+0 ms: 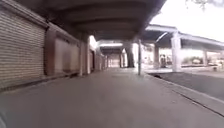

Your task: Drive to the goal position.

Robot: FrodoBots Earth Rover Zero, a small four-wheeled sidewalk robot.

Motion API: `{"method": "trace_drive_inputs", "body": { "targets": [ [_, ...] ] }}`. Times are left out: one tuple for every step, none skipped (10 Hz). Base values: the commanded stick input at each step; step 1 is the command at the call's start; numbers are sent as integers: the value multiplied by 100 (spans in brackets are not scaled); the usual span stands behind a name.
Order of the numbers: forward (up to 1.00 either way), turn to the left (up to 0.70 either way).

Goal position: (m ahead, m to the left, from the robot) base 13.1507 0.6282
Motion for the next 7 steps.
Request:
{"method": "trace_drive_inputs", "body": {
  "targets": [
    [70, 0],
    [70, 0],
    [70, 0],
    [70, 0],
    [70, 0],
    [70, 0],
    [70, 0]
  ]
}}
